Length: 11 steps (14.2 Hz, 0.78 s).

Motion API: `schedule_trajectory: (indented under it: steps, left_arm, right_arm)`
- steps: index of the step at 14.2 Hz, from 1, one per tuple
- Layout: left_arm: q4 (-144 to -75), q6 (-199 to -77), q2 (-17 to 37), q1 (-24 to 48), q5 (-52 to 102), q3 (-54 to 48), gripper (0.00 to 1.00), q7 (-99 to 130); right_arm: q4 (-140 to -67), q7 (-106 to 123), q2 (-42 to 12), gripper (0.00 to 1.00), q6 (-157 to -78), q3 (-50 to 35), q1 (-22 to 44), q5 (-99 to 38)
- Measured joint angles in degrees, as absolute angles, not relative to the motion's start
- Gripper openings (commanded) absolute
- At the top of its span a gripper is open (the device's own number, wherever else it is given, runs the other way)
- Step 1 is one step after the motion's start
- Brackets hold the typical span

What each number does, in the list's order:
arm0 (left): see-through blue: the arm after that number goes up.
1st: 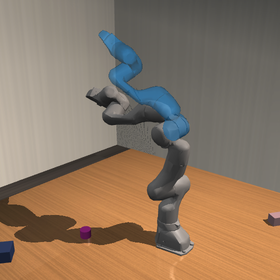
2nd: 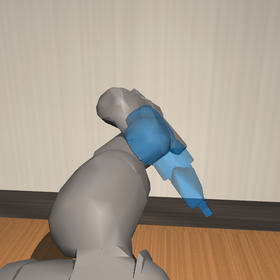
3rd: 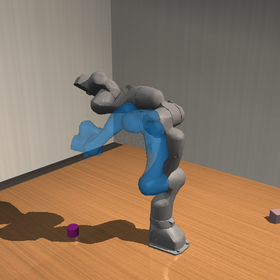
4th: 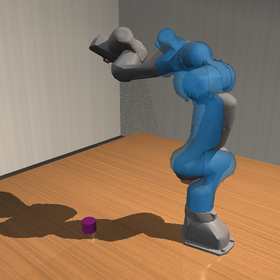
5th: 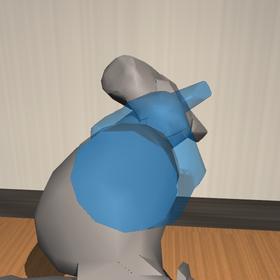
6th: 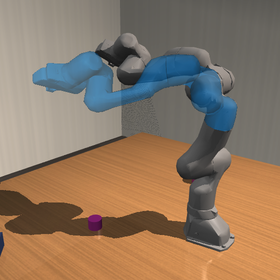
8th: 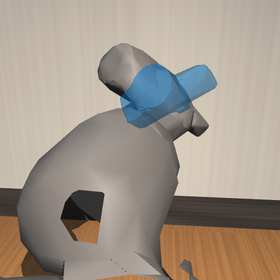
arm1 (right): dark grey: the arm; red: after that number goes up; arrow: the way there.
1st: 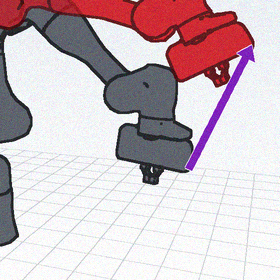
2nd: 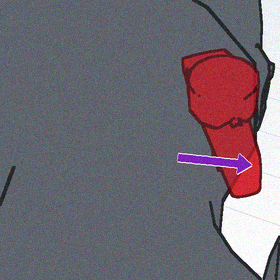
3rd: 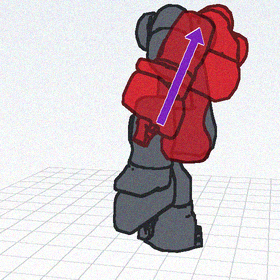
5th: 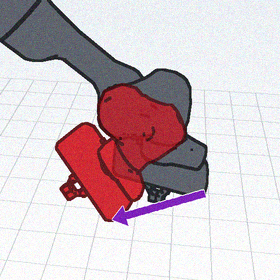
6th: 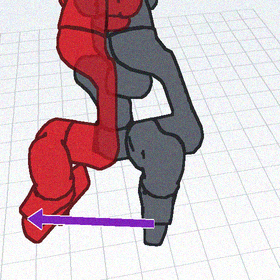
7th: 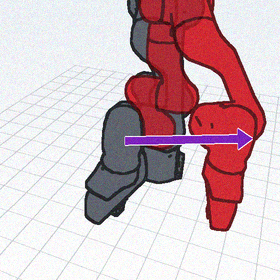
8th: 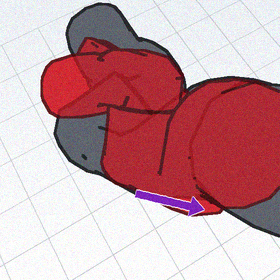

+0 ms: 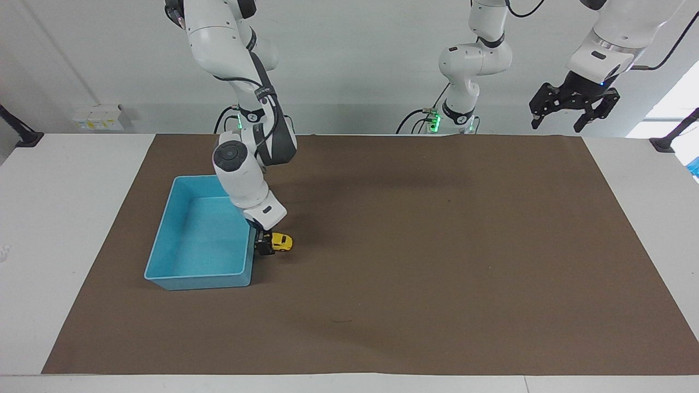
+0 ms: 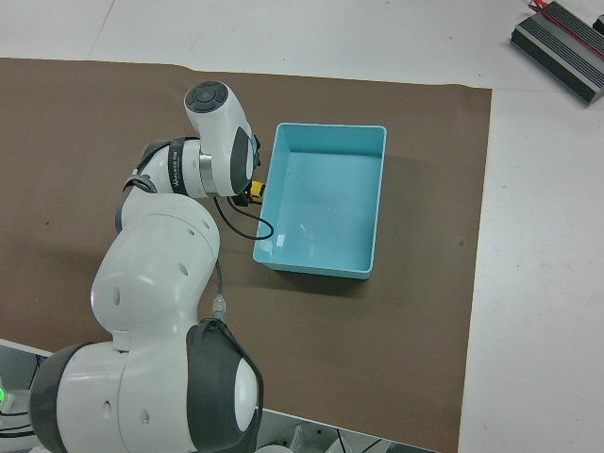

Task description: Wind up and store yellow beetle car

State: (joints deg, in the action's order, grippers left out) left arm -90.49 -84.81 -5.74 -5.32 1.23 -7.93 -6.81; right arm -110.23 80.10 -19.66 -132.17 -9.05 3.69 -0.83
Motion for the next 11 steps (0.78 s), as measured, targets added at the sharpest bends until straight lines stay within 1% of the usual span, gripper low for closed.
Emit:
schedule_trajectory:
  steps: [5,6,7,9,10,11]
  left_arm:
    - [-90.5,-84.8,-5.7,-5.3,1.2,-7.9,1.00,-6.8]
    - [-90.5,-84.8,-5.7,-5.3,1.2,-7.9,1.00,-6.8]
    - [-90.5,-84.8,-5.7,-5.3,1.2,-7.9,1.00,-6.8]
    - [-90.5,-84.8,-5.7,-5.3,1.2,-7.9,1.00,-6.8]
    - [-90.5,-84.8,-5.7,-5.3,1.2,-7.9,1.00,-6.8]
    - [-90.5,-84.8,-5.7,-5.3,1.2,-7.9,1.00,-6.8]
  right_arm:
    - [-110.8,80.1,-20.9,1.00,-134.0,-9.1,4.0,-0.8]
    - [-110.9,80.1,-21.1,0.98,-134.2,-9.1,4.1,-0.8]
    - [-111.0,80.1,-21.1,0.87,-134.3,-9.1,4.2,-0.8]
    - [-111.0,80.1,-21.1,0.71,-134.3,-9.1,4.3,-0.8]
    - [-111.0,80.1,-21.1,0.59,-134.3,-9.1,4.4,-0.8]
    - [-111.0,80.1,-21.1,0.25,-134.3,-9.1,4.4,-0.8]
